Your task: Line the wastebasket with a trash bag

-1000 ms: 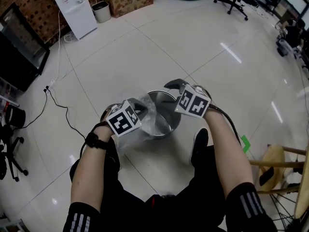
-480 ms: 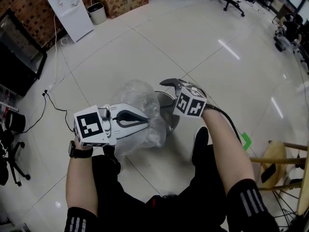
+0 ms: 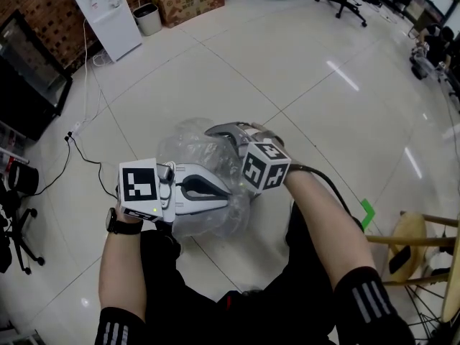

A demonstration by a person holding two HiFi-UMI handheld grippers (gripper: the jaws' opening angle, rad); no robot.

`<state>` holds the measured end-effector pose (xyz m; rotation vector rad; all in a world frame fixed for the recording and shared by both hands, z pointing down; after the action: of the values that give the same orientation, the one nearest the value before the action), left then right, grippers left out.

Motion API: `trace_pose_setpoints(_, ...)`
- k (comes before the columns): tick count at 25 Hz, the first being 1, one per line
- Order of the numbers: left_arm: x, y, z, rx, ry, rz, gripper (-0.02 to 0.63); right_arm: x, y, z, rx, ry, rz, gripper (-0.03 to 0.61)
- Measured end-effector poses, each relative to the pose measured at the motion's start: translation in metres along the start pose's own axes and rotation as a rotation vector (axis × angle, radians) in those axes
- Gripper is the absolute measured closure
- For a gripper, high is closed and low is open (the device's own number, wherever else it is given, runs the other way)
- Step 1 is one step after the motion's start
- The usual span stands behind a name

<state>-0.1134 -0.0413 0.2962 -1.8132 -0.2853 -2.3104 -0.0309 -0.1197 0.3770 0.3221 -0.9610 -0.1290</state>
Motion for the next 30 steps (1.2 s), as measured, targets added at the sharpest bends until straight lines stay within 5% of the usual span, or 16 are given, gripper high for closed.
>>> trace_pose_setpoints(3, -0.002, 0.003, -0.007, -0.038, -0.010, 0.008, 0.620, 0.007, 0.002, 0.003, 0.016, 0.036, 0.041, 0.531)
trace_pose_setpoints(4, -0.003, 0.004, -0.010, -0.062, -0.015, 0.010, 0.620, 0.013, 0.000, 0.001, 0.016, 0.061, 0.069, 0.572)
trace_pose_setpoints(12, 0.015, 0.029, -0.050, -0.349, 0.120, 0.015, 0.573, 0.083, 0.006, -0.040, -0.213, 0.453, 0.376, 0.572)
trace_pose_setpoints(18, 0.033, 0.055, -0.058, -0.590, 0.298, 0.032, 0.523, 0.122, 0.026, -0.048, -0.310, 0.539, 0.493, 0.572)
trace_pose_setpoints(26, 0.088, 0.092, -0.040, -0.577, 0.544, -0.065, 0.495, 0.145, 0.056, -0.036, -0.478, 0.604, 0.566, 0.572)
trace_pose_setpoints(30, 0.120, 0.111, -0.005, -0.467, 0.624, -0.106, 0.495, 0.145, 0.056, -0.038, -0.467, 0.603, 0.566, 0.572)
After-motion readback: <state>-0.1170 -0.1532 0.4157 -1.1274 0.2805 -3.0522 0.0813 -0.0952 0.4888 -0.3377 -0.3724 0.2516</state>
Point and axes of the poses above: the fingertips, and each gripper's own axes: z forward along the fingers, y to its left, x out of its underside, the point moved 9 cm from there along -z, backward along the fingers, and after that the axes turned 8 degrees about z, right-handed, at the moved point
